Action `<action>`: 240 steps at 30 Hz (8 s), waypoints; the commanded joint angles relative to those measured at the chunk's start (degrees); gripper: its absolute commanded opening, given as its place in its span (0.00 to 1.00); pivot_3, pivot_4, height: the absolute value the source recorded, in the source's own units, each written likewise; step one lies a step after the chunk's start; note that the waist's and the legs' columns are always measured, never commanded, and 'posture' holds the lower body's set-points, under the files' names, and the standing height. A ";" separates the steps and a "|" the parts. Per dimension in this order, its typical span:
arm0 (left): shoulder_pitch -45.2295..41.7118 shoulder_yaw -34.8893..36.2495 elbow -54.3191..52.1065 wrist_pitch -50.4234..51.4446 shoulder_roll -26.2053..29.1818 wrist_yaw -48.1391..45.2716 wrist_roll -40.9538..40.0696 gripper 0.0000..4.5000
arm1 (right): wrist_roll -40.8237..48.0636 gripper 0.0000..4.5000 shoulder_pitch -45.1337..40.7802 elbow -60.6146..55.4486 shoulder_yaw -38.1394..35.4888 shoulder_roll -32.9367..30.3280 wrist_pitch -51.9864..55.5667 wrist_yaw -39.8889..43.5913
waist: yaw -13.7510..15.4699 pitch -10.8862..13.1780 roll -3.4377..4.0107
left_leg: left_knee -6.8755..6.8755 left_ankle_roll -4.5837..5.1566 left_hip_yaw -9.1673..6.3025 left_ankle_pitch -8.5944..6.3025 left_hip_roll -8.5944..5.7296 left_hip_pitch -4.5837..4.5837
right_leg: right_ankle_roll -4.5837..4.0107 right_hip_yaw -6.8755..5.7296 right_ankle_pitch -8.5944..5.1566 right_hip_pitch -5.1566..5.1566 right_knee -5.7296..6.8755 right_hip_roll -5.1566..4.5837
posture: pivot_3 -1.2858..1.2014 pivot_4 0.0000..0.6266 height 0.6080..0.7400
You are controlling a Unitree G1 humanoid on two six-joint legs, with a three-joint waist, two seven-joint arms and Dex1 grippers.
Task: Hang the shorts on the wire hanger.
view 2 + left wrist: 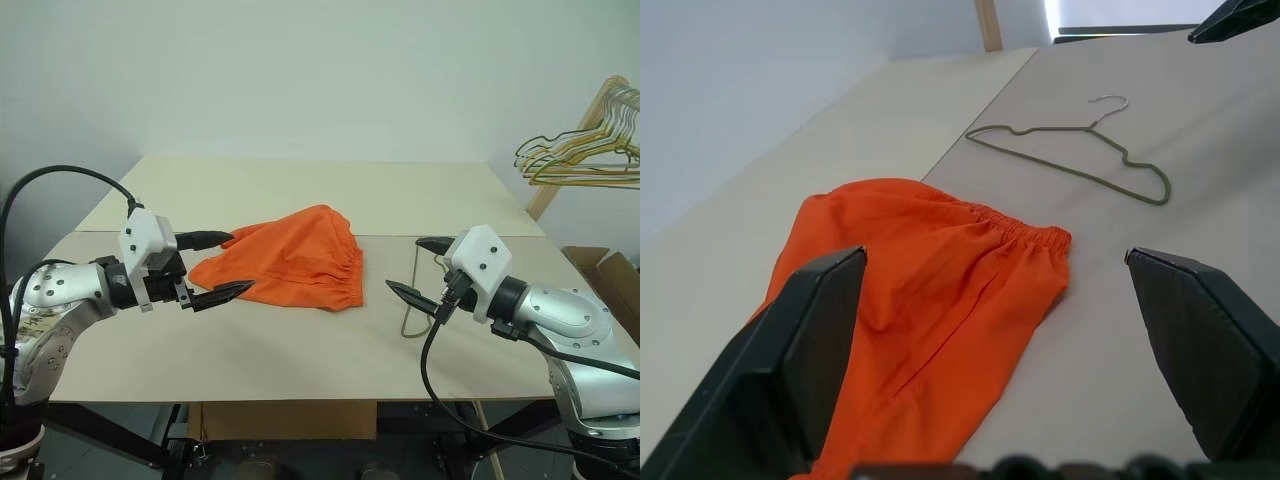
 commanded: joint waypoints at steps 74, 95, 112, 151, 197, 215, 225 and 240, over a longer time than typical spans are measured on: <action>9.50 -5.61 7.56 -15.64 17.06 -8.58 13.43 1.00 | -48.66 0.01 -18.63 30.89 36.25 3.90 -45.85 -9.16 | -1.54 0.39 0.15 | -0.16 -0.07 0.56 0.03 -0.06 0.70 | -0.07 0.75 -0.41 -0.13 0.79 0.00 | 0.56 0.00 1.00; -2.48 -23.32 35.85 -37.56 4.40 1.56 45.18 0.73 | -36.06 0.00 -8.85 19.35 25.79 -4.27 -45.33 -0.68 | -2.35 0.54 0.10 | -0.15 -0.01 0.83 0.01 -0.01 0.75 | -0.06 0.92 -0.39 -0.13 0.82 -0.01 | 0.52 0.00 1.00; -5.20 -20.65 40.24 -44.65 6.48 -5.61 41.44 0.01 | -35.42 0.00 -9.92 20.46 25.59 -3.28 -44.98 1.11 | -3.29 0.54 0.10 | -0.12 0.02 0.85 -0.01 0.01 0.73 | -0.04 0.95 -0.38 -0.15 0.83 -0.01 | 0.53 0.00 1.00; -83.12 -21.52 102.69 -42.57 -10.44 59.16 55.11 0.01 | -38.87 0.00 -78.08 95.19 18.64 19.73 -49.10 -58.00 | -3.11 0.65 -0.06 | -0.42 -0.69 1.44 0.41 -0.11 -1.37 | 0.17 1.35 0.03 -2.57 0.90 -0.09 | 0.54 0.00 1.00; 35.34 4.20 -11.57 -24.73 23.61 -18.90 13.39 0.01 | -54.83 0.00 -25.30 74.12 39.16 -7.09 -99.66 -17.10 | -4.83 0.56 0.01 | -0.96 0.40 1.77 -0.28 -0.10 2.65 | -0.22 2.09 -0.85 0.87 0.71 -0.41 | 0.53 0.00 1.00; 38.41 12.88 -5.22 -30.46 19.92 -23.31 14.68 0.71 | -20.90 0.72 -0.48 37.53 35.96 -24.23 -76.75 -1.94 | -4.93 0.64 -0.15 | -1.03 0.61 1.90 -0.41 -0.12 2.85 | -0.08 2.16 -1.07 0.99 0.73 -0.65 | 0.53 0.00 1.00; 19.26 14.66 5.87 -19.30 17.94 -24.09 -3.29 0.71 | 15.21 0.72 2.44 12.00 21.74 -27.13 -15.01 -9.14 | -4.52 0.56 -0.40 | -1.00 0.58 1.99 -0.47 -0.08 2.84 | 0.42 2.07 -1.29 0.89 0.78 -0.80 | 0.52 0.00 1.00; -3.98 0.61 1.71 -1.93 7.56 -11.60 -12.67 0.71 | 1.91 0.72 -27.79 30.23 31.22 3.19 46.22 -32.12 | -4.33 0.50 -0.55 | -0.53 0.58 1.71 -0.47 -0.41 0.18 | 0.70 2.05 -0.35 -1.27 0.65 -0.54 | 0.53 0.00 1.00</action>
